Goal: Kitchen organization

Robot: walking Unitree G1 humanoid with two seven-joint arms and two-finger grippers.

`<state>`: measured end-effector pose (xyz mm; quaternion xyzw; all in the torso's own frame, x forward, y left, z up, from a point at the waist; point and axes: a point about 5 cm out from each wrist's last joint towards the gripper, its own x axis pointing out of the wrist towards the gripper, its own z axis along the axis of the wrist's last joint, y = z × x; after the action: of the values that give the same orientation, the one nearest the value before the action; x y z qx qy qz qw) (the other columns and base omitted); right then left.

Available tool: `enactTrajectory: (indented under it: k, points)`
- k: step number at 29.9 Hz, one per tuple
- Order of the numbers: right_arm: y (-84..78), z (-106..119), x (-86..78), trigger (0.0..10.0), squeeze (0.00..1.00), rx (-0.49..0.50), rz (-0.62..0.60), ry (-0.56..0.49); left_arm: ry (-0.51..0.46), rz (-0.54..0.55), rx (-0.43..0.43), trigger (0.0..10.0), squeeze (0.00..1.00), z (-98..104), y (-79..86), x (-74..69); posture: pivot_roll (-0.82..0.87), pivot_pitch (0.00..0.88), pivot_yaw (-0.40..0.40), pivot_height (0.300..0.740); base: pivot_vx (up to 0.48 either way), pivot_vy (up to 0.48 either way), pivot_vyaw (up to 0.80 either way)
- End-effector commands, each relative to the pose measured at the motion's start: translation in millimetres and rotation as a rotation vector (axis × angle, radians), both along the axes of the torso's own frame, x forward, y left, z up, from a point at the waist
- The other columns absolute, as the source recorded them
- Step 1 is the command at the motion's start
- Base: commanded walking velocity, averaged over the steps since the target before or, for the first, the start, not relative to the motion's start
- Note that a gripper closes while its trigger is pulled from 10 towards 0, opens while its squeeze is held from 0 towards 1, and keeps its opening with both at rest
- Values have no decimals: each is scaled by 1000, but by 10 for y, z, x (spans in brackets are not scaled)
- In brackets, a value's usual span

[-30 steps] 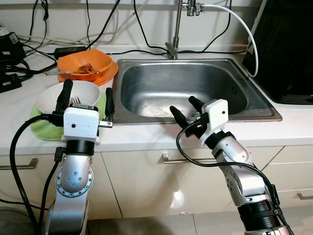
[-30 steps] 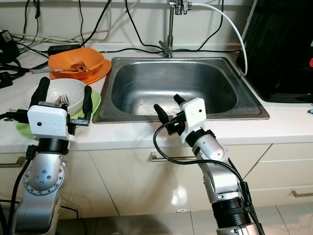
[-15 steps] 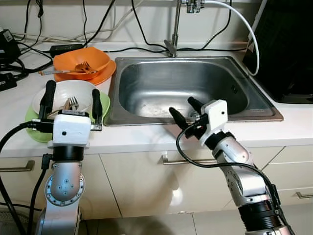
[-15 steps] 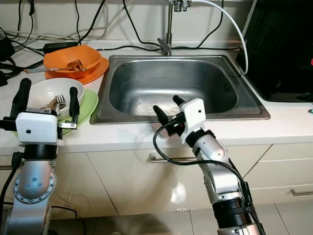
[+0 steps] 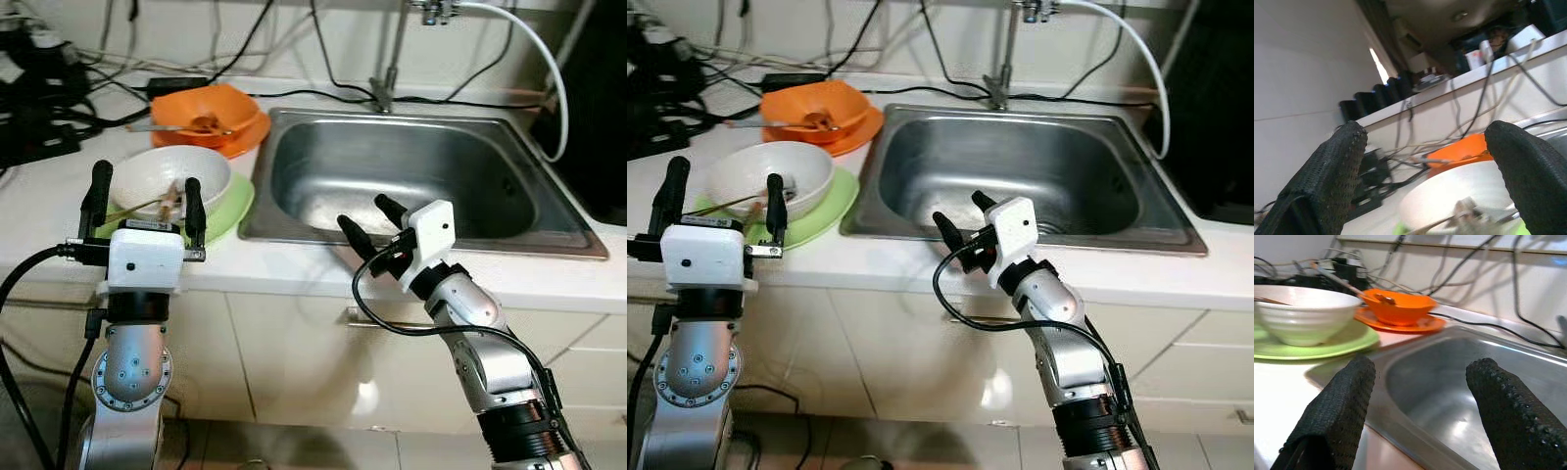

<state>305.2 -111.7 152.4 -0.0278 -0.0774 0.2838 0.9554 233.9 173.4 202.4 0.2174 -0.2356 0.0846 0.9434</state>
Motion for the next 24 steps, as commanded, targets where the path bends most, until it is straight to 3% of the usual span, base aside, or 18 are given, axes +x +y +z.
enactTrajectory:
  k: [1,9,12,15,24]
  points:
    - [-11,50,1,10000,0,-1,-4,-25,-16,-9,8,10000,0,32,-26,5,-9,8,5,740,0,0,663]
    - [-11,43,20,10000,0,9,-15,-6,22,-30,0,10000,0,-34,-35,58,-10,0,6,740,0,0,0]
    - [-10,27,31,10000,0,27,-15,26,49,-53,-12,10000,0,-79,-52,92,-12,1,4,740,0,0,0]
    - [-2,-83,26,10000,0,28,4,125,66,-42,-37,10000,0,-123,-47,127,-16,3,3,740,0,0,0]
    - [36,-106,-23,10000,0,55,66,182,115,-48,-66,10000,0,-232,-50,212,-22,6,5,740,0,0,0]
